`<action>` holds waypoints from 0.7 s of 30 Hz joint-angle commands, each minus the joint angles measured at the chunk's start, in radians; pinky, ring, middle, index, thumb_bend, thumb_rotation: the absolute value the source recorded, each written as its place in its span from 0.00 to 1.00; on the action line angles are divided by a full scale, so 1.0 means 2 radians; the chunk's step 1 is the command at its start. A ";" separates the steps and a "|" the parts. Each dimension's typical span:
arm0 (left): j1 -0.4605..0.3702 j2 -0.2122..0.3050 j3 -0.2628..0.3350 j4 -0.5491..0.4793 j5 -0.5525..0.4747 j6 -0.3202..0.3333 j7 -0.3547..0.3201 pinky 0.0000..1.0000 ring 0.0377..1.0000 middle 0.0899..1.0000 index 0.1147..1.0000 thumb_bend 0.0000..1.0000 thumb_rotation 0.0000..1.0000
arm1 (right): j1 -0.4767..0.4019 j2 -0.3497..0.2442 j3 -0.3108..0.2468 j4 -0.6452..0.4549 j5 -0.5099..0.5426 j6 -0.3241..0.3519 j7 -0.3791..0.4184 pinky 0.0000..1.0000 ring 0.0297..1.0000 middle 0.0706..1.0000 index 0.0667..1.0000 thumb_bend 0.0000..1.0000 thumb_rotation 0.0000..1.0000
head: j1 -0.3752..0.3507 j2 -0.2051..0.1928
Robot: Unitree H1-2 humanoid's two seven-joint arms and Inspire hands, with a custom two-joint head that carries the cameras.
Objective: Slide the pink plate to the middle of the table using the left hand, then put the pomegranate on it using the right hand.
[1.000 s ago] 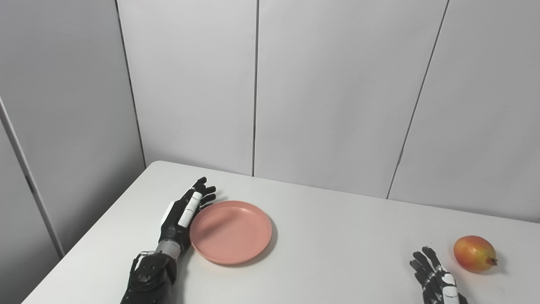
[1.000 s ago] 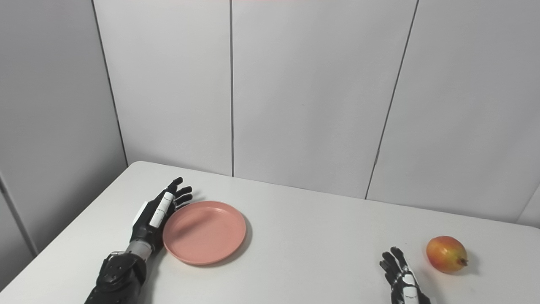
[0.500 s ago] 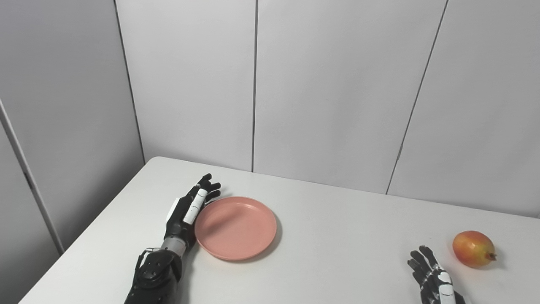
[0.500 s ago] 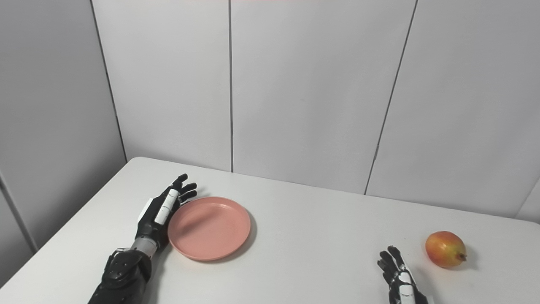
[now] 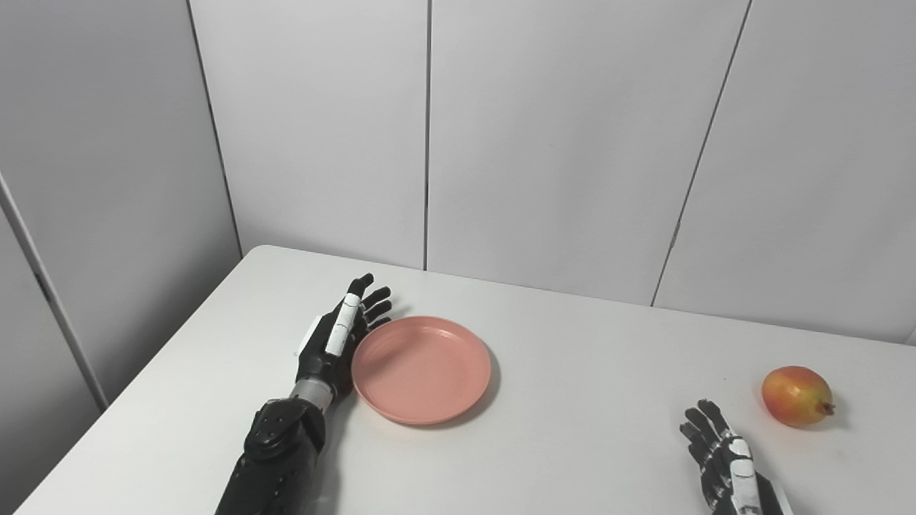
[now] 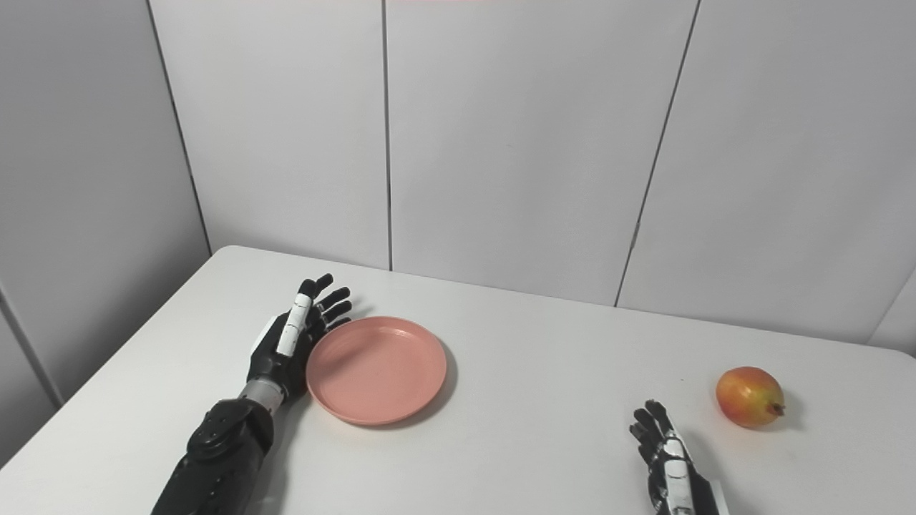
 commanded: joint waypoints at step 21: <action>-0.003 -0.042 -0.028 -0.010 0.019 0.049 0.023 0.77 0.85 0.81 0.90 0.97 0.77 | 0.008 0.025 0.009 -0.019 -0.020 0.019 -0.014 0.97 0.90 0.88 0.89 0.84 0.95 | -0.040 0.020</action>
